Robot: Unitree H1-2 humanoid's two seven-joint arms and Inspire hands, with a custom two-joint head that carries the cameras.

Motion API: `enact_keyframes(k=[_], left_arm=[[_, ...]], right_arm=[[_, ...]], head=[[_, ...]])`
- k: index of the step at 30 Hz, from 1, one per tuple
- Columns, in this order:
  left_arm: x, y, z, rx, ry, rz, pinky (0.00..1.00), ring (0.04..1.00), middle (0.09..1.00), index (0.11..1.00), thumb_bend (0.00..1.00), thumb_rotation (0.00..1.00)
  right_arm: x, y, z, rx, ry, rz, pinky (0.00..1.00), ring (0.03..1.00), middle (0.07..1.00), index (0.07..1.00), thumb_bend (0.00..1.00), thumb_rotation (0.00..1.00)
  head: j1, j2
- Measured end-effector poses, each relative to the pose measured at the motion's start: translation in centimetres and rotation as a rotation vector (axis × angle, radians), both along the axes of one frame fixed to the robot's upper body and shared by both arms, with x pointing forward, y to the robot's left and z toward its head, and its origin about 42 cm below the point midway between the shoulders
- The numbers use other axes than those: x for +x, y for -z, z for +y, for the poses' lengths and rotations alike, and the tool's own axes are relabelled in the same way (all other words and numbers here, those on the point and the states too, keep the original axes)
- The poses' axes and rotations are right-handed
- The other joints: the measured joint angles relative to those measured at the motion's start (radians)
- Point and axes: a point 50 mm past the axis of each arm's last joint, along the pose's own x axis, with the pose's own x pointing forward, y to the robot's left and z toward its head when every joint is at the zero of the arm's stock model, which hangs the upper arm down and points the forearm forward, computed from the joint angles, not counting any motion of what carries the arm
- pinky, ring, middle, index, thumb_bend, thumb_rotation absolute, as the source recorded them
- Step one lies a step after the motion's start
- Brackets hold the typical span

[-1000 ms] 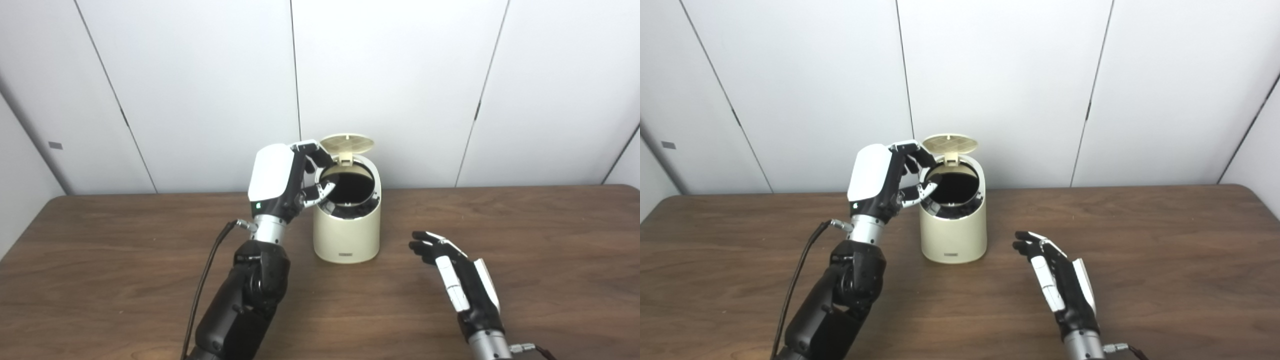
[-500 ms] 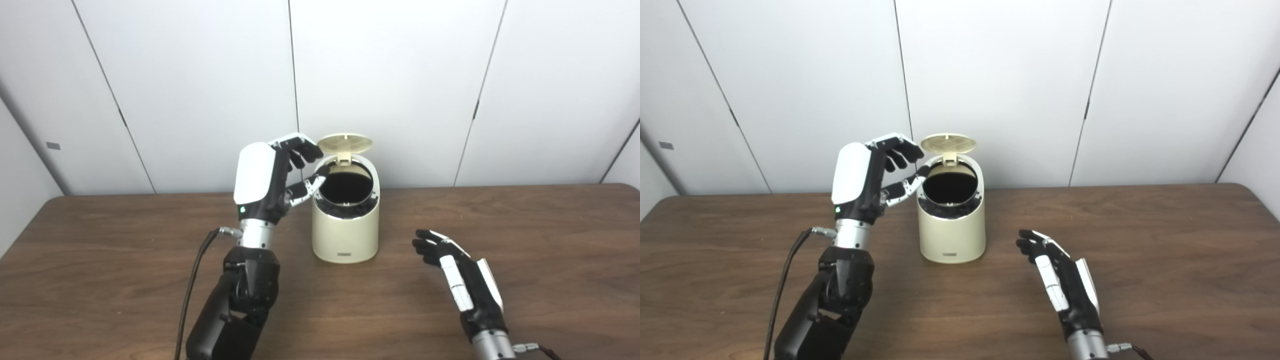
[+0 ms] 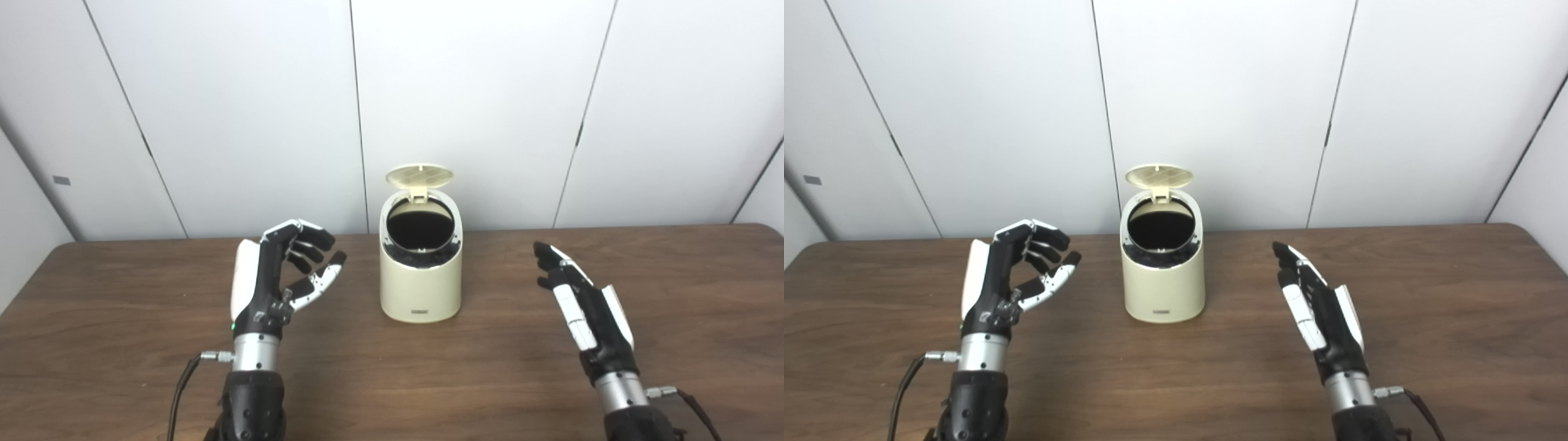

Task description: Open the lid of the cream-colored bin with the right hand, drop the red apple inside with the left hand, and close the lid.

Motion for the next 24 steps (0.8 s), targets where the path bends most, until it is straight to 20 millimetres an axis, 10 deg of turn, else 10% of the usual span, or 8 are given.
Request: enact_keyframes(k=[8, 24], left_arm=[[-2.6, 2.3, 0.7, -0.069, 0.109, 0.184, 0.81, 0.845, 0.868, 0.883, 0.54, 0.94], [-4.8, 6.8, 0.7, -0.23, 0.174, 0.358, 1.0, 1.0, 1.0, 1.0, 0.65, 0.99]], right_arm=[[2.7, -3.7, 0.8, -0.114, -0.007, -0.088, 0.81, 0.906, 0.937, 0.853, 0.56, 0.96], [8.3, -12.0, 4.6, -0.328, -0.111, -0.162, 0.71, 0.855, 0.925, 0.886, 0.55, 0.92]], head=[[0.003, 0.003], [-0.009, 0.008]])
